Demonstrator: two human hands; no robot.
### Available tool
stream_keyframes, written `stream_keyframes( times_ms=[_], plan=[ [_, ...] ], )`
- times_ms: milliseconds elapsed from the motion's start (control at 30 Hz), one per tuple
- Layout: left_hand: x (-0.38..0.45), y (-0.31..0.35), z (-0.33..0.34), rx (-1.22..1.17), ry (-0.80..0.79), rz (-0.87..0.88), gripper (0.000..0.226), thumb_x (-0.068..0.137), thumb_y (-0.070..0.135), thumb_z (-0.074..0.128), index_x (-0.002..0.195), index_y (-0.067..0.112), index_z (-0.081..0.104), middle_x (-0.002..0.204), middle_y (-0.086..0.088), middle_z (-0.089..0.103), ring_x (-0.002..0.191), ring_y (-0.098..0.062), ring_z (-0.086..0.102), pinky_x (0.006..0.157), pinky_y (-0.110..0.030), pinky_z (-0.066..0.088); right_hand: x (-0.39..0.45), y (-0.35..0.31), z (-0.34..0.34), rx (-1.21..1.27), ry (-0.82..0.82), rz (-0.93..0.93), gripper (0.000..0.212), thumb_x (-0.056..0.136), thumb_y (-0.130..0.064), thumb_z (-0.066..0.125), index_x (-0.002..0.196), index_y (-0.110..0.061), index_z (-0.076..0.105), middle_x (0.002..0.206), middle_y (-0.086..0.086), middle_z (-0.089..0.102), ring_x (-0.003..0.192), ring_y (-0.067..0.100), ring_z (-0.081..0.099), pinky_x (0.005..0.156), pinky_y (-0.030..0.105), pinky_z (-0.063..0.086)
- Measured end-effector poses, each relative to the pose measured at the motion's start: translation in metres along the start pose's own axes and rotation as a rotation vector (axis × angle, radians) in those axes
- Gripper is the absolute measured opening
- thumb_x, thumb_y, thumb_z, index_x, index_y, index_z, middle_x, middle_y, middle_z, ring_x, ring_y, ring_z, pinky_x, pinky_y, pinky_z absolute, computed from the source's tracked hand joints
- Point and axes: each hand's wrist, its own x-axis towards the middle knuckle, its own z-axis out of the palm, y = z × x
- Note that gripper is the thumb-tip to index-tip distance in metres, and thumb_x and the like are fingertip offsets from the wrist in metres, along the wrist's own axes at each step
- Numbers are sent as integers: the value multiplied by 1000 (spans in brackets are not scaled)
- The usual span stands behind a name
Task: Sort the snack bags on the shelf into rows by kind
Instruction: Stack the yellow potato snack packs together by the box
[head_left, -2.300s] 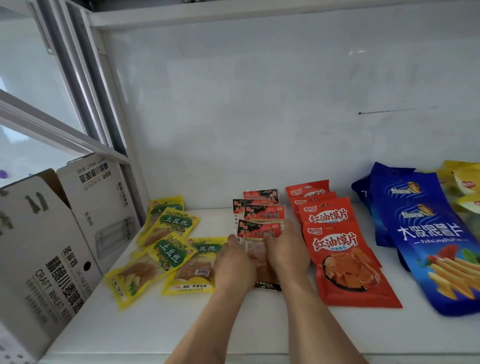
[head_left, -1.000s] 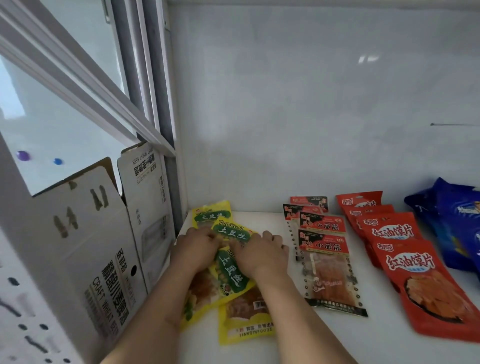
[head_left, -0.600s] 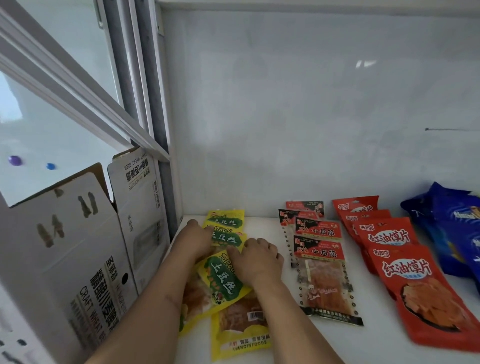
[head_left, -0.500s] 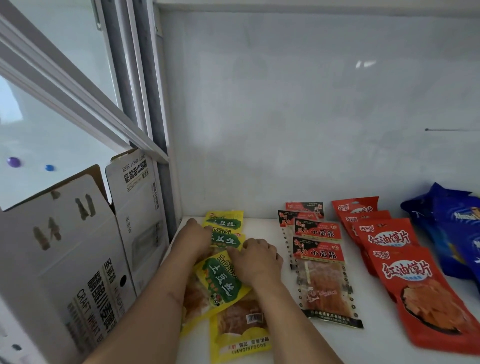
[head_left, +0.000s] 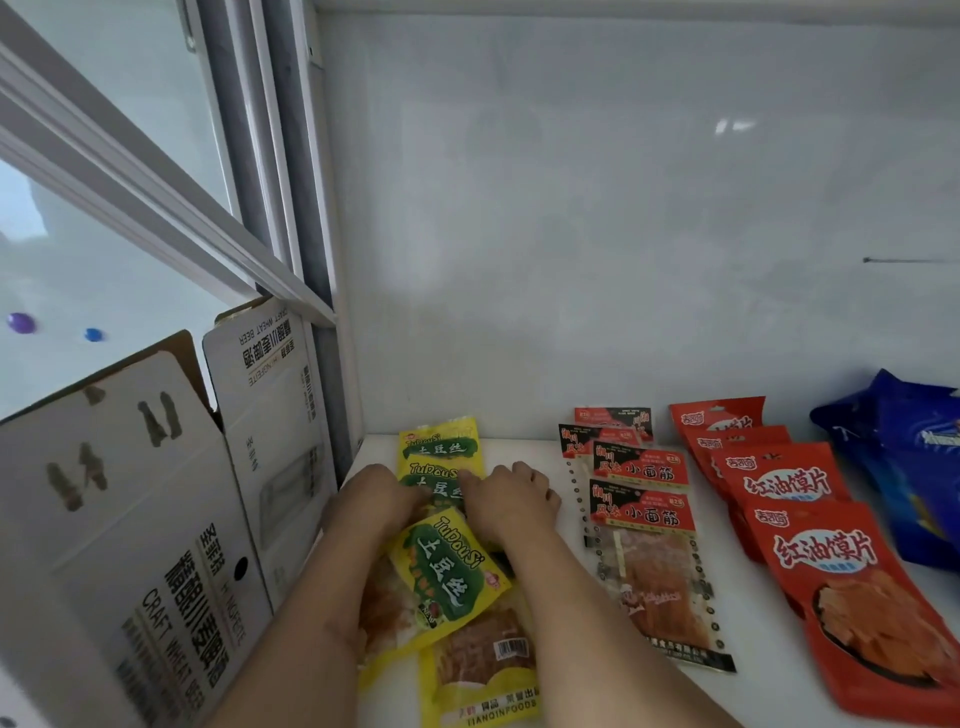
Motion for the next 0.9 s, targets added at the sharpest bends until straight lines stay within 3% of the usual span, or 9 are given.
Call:
stream_keyframes(
  times_ms=[167, 267, 367, 467, 500, 667, 833, 900],
  plan=[
    [-4, -6, -3, -86, 24, 22, 37, 81, 48, 70, 94, 14, 63, 97, -7, 69, 91, -28, 66, 79, -33, 53, 12, -15, 3, 124, -13, 11, 61, 99, -56, 32, 134, -11, 54, 141, 13, 50, 132, 33, 41, 108, 45, 32],
    [-6, -9, -6, -191, 47, 32, 25, 87, 34, 71, 96, 13, 61, 96, -7, 65, 91, -27, 64, 73, -32, 49, 13, -18, 1, 411, 0, -11, 43, 100, -47, 42, 117, -11, 60, 122, 9, 64, 116, 31, 57, 97, 37, 43],
    [-11, -11, -8, -278, 60, 54, 17, 90, 27, 70, 83, 17, 58, 84, -2, 60, 83, -22, 59, 67, -31, 43, 11, -20, -10, 611, 23, -34, 34, 101, -38, 49, 104, -7, 62, 100, 9, 65, 102, 29, 61, 85, 32, 45],
    [-16, -12, -12, -329, 24, 86, 19, 91, 26, 69, 79, 18, 57, 79, 0, 59, 76, -19, 57, 59, -29, 38, 13, -23, -13, 713, 9, -7, 52, 97, -45, 54, 125, -2, 60, 121, 13, 65, 115, 29, 60, 99, 38, 47],
    [-17, -12, -13, -336, 8, 98, 18, 91, 27, 70, 81, 15, 60, 80, -1, 60, 76, -19, 58, 59, -29, 38, 15, -22, -12, 726, -6, 0, 53, 96, -46, 55, 124, -2, 62, 122, 14, 66, 114, 30, 61, 100, 42, 49],
    [-24, -11, -20, -450, -67, 105, 17, 91, 25, 70, 88, 10, 64, 84, -8, 69, 74, -22, 66, 65, -31, 48, 23, -10, -19, 869, -105, 54, 20, 97, -27, 58, 88, -11, 67, 101, 14, 72, 91, 27, 68, 89, 43, 54],
    [-25, -9, -22, -629, -126, 26, 14, 93, 23, 68, 94, 9, 66, 89, -14, 75, 84, -33, 73, 81, -47, 58, 23, 3, -21, 1171, -155, 116, 14, 101, -17, 54, 102, -9, 65, 100, 19, 75, 83, 33, 72, 78, 52, 59],
    [-26, -6, -21, -752, -164, -2, 10, 96, 15, 64, 96, 5, 63, 85, -17, 75, 74, -32, 74, 73, -47, 59, 24, 6, -19, 1196, -135, 119, 11, 99, -12, 56, 104, -8, 65, 95, 20, 74, 75, 32, 71, 71, 50, 60]
  ],
)
